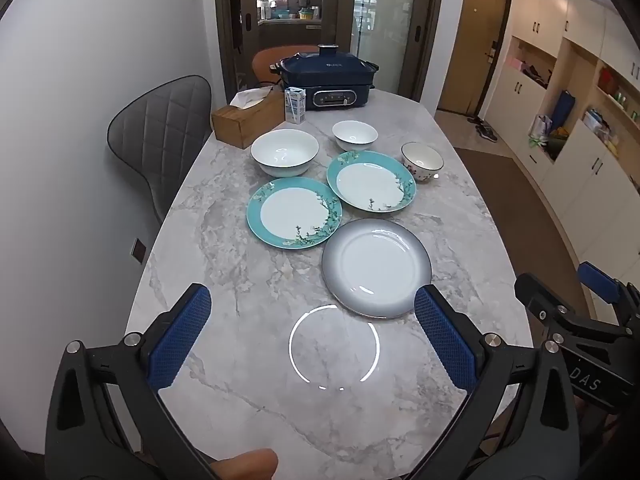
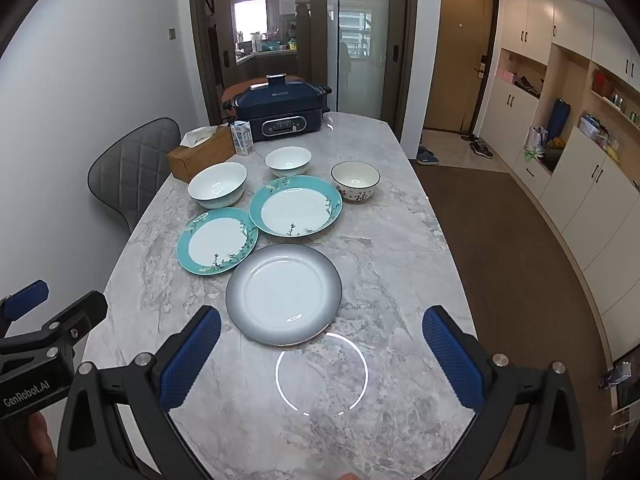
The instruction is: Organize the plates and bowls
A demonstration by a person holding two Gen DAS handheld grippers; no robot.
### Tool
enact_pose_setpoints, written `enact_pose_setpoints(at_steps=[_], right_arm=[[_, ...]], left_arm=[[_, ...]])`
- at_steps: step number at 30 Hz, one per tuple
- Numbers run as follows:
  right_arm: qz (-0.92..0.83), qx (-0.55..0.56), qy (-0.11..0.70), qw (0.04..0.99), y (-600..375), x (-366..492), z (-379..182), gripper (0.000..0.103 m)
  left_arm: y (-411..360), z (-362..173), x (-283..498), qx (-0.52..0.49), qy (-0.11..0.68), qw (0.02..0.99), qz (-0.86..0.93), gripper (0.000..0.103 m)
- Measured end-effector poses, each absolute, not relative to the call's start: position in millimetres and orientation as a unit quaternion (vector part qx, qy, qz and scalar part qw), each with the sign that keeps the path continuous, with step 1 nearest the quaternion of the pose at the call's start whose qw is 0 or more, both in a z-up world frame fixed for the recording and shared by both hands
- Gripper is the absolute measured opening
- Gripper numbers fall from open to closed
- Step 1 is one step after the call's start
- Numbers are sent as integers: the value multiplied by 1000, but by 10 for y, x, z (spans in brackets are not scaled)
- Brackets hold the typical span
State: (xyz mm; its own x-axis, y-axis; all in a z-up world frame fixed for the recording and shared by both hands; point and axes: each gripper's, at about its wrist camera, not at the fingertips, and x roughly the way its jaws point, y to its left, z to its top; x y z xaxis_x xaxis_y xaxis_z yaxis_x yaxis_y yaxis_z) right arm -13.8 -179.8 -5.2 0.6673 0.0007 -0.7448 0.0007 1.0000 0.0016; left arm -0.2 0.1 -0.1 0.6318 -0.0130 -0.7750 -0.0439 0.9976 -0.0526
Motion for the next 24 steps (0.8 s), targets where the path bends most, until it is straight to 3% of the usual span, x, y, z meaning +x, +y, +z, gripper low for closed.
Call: enact_pose_setpoints(at_steps=[24], right_arm=[[-1, -1, 407, 914, -1793, -148, -63, 103]], left_arm=[[-12, -33, -6, -28, 431, 902, 9, 103]])
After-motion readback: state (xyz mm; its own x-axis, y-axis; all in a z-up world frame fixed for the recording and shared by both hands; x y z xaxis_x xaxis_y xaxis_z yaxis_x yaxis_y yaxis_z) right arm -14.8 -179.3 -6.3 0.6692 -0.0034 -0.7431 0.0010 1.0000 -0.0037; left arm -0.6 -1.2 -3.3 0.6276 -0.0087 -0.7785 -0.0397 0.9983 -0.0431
